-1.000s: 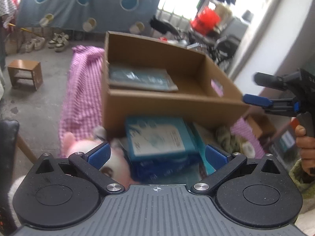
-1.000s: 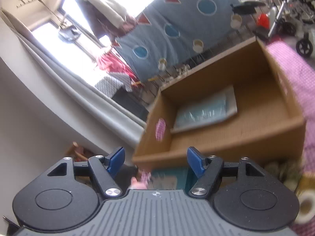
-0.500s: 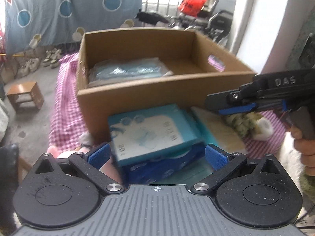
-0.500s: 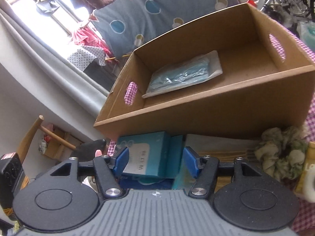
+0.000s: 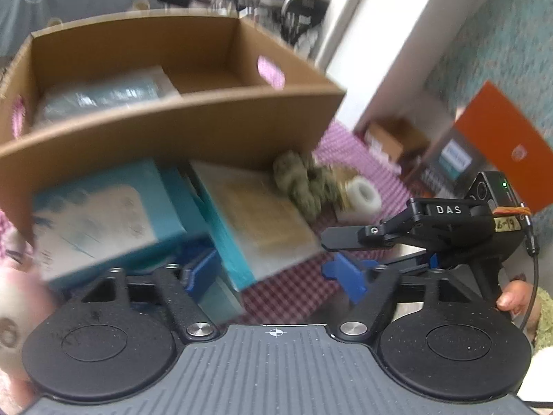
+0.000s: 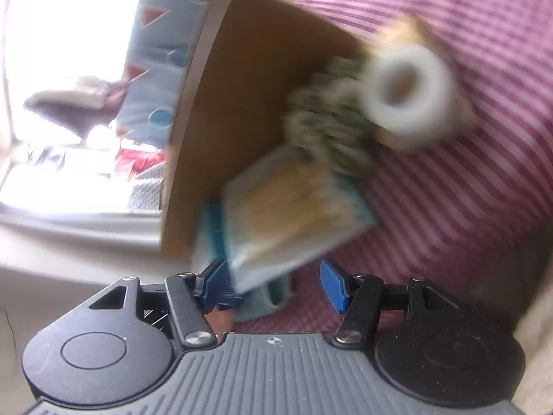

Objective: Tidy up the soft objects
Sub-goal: 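Close the right tool on the bag of cotton swabs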

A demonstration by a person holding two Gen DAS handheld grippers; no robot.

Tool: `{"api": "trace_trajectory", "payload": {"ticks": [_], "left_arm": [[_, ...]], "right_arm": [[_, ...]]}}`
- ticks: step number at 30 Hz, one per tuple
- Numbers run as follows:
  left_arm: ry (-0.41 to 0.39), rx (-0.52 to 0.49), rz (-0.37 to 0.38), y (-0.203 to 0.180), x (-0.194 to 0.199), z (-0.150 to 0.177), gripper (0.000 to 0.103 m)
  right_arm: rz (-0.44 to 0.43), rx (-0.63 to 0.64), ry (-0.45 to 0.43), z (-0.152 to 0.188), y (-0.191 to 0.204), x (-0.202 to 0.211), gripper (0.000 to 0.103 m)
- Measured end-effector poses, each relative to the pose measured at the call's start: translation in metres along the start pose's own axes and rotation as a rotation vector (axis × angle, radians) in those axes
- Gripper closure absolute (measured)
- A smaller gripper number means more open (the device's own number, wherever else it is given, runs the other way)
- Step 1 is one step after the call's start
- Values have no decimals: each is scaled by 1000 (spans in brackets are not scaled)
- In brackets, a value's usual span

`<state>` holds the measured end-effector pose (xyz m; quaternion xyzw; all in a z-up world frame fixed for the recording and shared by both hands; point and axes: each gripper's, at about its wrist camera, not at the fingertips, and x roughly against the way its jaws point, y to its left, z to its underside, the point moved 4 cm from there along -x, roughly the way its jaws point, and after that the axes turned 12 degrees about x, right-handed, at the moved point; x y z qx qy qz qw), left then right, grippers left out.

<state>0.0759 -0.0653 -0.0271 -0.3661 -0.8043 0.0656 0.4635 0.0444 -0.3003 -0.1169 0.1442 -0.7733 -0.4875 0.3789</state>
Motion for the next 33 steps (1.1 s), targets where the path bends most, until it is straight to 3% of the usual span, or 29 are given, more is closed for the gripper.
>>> {"api": "trace_trajectory", "payload": {"ticks": [5,17,20,23,27,33], "left_arm": [[111,2,-45,-11,-28,5,44],[164,78,-161,-2,-41,-1,44],[191,116,-160,0,-49,-1,46],[187,155,-124,0,-49,-3,58],[158,189,-113,0,-48,-9,86],[123,230,-122,5,-40,-11,88]], "right_arm": [[-42,-127,-34,2,-33,-2,44],[-120,-216,-50,-7,-65,6,45],[-138,-222,-61,-6,-73,10,45],[-157,-235,-68,-5,-80,12,45],[-163,-234,-76,-5,-86,17,45],[-128,-185,-83,-9,-80,25,45]]}}
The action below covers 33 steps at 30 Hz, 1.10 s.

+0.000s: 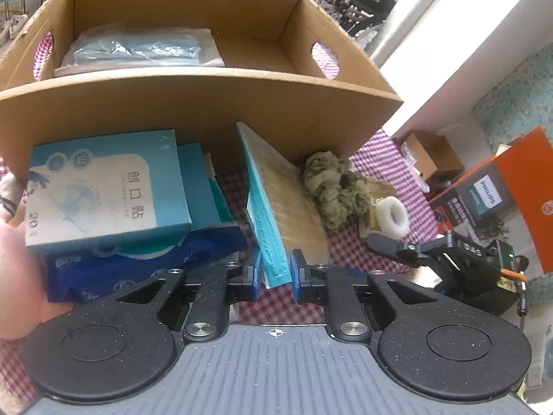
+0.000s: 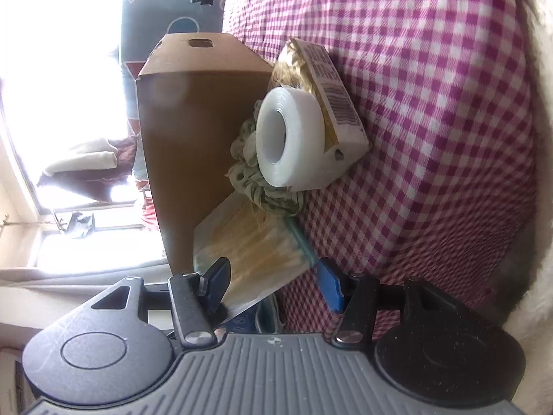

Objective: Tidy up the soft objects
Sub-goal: 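Close the right tool on the bag of cotton swabs, then lift the cotton swab bag with the right tool and carry it over the box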

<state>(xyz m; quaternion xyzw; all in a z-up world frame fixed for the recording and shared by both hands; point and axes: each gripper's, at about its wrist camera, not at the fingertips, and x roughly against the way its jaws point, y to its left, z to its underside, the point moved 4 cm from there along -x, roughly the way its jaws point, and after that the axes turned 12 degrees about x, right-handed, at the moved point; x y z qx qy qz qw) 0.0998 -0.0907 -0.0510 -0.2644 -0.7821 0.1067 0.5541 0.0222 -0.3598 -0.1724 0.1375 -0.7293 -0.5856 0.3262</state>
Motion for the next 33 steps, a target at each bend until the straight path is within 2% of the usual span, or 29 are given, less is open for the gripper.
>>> {"api": "trace_trajectory", "payload": {"ticks": [5,10,19,23,26,28,33], "left_arm": [[-7,12,32,3,17,6,89],[-2,64,52,16,29,17,89],[0,129,72,45,32,30,89],[2,148,97,53,30,32,90],[12,155,121,57,28,35,90],[20,159,134,60,27,38,90],[38,159,141,65,21,44,90]], "right_arm": [[48,67,8,1,12,0,44],[70,99,65,12,22,-9,44],[73,80,154,32,33,-22,44],[132,56,208,41,31,-32,44],[120,25,220,44,29,-45,44],[115,22,222,44,28,-52,45],[111,48,214,45,35,-53,56]]}}
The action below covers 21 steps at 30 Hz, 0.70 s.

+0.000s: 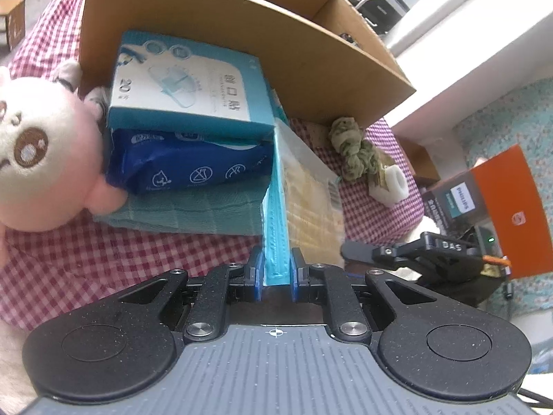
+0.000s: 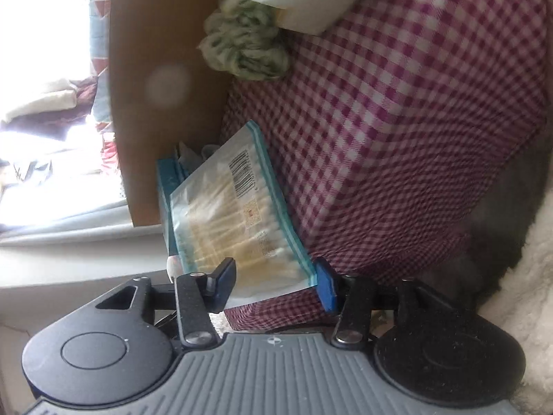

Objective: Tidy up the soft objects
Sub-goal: 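Lift the cotton swab bag with the right tool and carry it over the box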

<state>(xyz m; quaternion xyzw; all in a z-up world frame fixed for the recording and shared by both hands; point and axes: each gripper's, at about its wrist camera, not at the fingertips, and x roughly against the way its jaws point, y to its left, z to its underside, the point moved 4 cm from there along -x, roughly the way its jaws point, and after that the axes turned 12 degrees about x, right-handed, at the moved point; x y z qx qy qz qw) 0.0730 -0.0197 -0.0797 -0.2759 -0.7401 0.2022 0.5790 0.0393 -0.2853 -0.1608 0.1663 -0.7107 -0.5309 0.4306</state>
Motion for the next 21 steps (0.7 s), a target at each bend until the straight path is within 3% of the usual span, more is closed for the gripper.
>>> {"api": "trace_trajectory", "payload": {"ticks": [4,13,21], "left_arm": [[-23,-53,-10,-3,3,4,89],[-83,-177,-22,-20,12,12,89],[-150,-240,-14,-34,34,18,90]], "right_arm": [[17,79,-64,0,14,16,75],[57,314,-133,0,49,34,80],[50,433,-180,3,81,49,81]]}}
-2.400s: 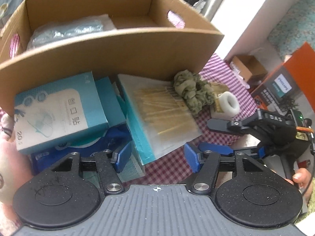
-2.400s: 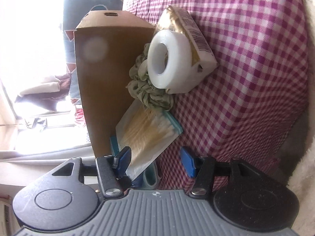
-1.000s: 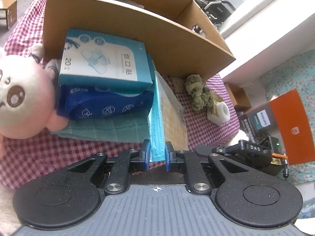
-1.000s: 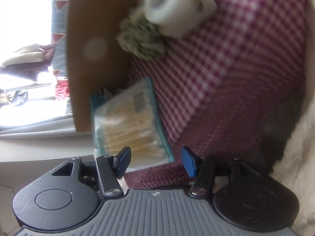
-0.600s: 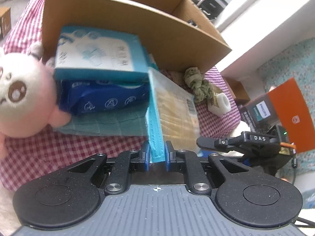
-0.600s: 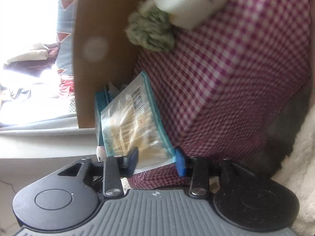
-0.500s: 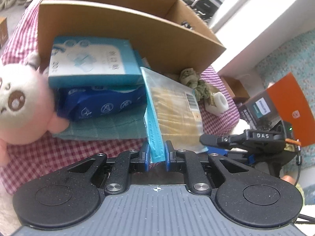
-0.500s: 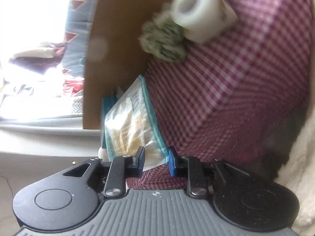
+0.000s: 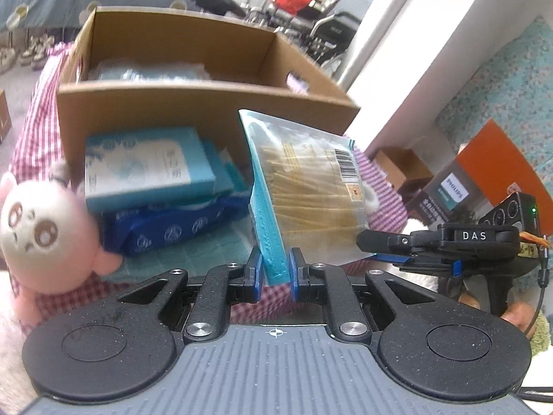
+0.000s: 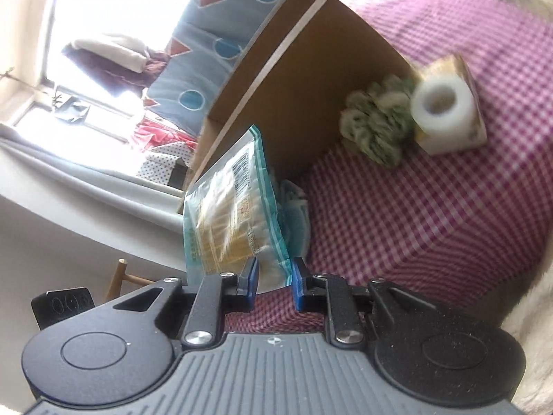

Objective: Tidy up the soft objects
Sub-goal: 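Lift the cotton swab bag with the right tool and carry it over the box, then lower the cotton swab bag into the box and open the right tool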

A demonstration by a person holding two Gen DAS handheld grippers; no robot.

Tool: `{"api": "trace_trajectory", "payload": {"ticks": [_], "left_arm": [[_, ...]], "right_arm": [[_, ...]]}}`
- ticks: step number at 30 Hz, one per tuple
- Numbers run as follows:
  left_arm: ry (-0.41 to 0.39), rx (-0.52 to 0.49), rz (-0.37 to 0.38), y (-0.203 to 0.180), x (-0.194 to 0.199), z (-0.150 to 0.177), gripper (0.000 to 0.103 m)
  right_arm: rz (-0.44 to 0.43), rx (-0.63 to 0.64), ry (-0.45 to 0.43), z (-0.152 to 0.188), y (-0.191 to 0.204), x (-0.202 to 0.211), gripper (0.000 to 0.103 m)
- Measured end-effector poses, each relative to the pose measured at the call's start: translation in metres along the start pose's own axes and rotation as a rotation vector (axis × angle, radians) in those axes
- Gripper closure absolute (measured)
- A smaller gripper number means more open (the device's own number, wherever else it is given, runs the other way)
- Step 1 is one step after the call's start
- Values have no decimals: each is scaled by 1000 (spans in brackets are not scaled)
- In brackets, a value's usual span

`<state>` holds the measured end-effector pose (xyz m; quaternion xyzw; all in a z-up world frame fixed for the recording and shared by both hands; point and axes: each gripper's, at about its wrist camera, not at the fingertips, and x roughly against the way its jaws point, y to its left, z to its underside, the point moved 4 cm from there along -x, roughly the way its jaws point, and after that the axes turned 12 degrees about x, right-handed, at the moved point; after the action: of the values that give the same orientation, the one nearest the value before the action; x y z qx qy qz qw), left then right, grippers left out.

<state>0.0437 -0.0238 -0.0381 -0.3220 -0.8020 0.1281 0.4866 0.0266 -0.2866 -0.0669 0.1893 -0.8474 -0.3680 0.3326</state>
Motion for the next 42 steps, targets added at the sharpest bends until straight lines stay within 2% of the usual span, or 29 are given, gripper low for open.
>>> {"api": "trace_trajectory", "payload": {"ticks": [10,18,25,28,33,40,42], "left_arm": [[-143,-63,22,-22,35,-26,89],[-267,-114,11,-25,58,-71,90],[-288,-86,-23,-3,49,-130,90],[-260,-42,-31,14,34,-153,90],[-173,52,-70,53,1,-182,90],[-64,105,-165,88,-38,-207,84],[-45,118,-207,96,-44,-211,73]], "right_arm": [[-35,175,-76,-39,44,15,81],[-78,294,-34,-108,82,-26,81],[-88,307,93,-174,88,-96,81],[-72,283,182,-194,83,-133,81],[-9,235,351,-208,65,-193,81],[133,131,561,-208,30,-257,79],[153,90,612,-204,20,-267,75]]}}
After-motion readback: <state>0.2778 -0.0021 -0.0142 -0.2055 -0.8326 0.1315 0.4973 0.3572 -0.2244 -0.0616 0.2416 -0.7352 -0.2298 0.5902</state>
